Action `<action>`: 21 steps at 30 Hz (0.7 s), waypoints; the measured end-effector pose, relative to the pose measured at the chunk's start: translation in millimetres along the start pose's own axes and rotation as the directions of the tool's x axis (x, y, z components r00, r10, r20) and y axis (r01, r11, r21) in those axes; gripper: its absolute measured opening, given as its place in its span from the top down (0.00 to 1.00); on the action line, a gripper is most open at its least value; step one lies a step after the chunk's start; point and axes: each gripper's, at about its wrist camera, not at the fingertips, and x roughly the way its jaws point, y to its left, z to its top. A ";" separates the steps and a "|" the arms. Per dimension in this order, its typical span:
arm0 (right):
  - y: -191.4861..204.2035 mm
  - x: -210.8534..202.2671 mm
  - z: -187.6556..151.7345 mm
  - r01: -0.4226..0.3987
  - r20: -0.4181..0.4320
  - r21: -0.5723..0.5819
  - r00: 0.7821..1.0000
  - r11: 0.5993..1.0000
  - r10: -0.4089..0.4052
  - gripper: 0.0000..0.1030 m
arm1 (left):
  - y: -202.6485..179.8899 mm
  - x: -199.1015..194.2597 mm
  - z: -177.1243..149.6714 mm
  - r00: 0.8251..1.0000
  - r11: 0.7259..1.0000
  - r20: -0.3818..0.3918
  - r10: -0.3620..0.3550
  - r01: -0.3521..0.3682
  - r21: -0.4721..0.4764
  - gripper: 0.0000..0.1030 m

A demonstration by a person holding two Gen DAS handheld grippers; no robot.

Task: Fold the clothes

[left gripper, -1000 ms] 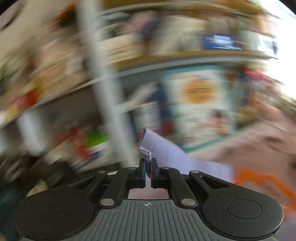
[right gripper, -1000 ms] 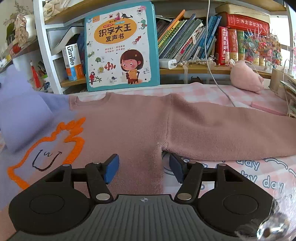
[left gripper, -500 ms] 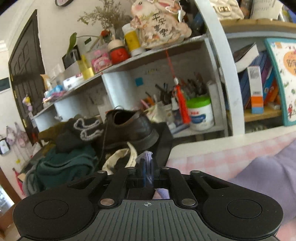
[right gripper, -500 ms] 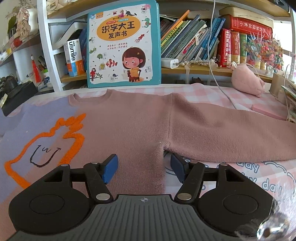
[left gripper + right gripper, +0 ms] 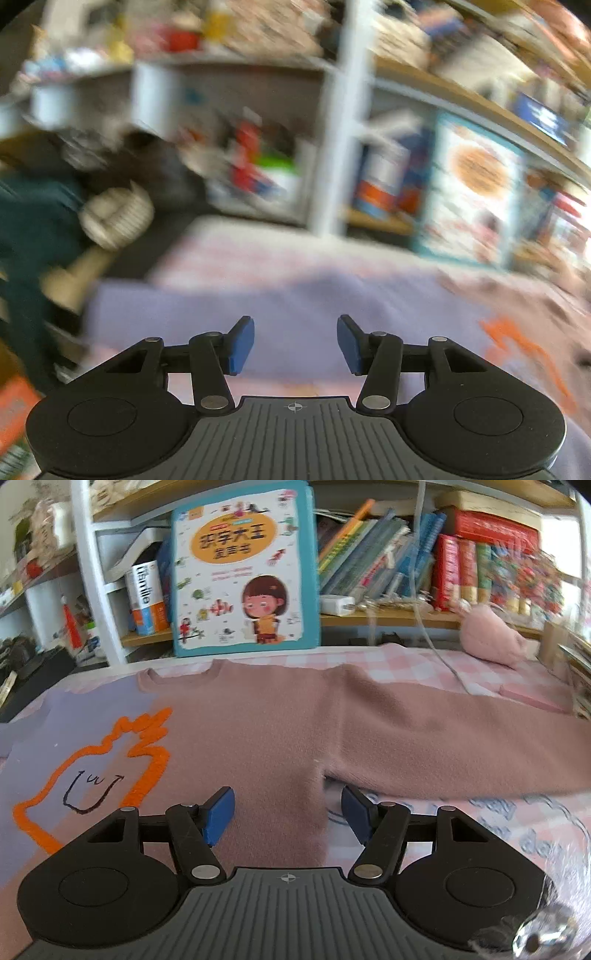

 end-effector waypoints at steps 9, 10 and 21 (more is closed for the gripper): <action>-30.6 -71.7 -42.4 0.005 -0.010 0.189 1.000 0.982 -0.004 0.48 | -53.8 3.0 -48.3 0.942 0.977 -0.275 -0.193 0.212 0.041 0.51; -31.9 -79.8 -47.5 -0.004 -0.011 0.211 1.000 0.977 0.007 0.48 | -56.3 0.9 -50.2 0.939 0.975 -0.279 -0.200 0.219 0.038 0.51; -12.0 -136.0 -85.4 -0.041 0.008 0.206 0.999 0.978 0.041 0.54 | -77.3 -31.9 -76.3 0.938 0.968 -0.262 -0.225 0.245 0.045 0.53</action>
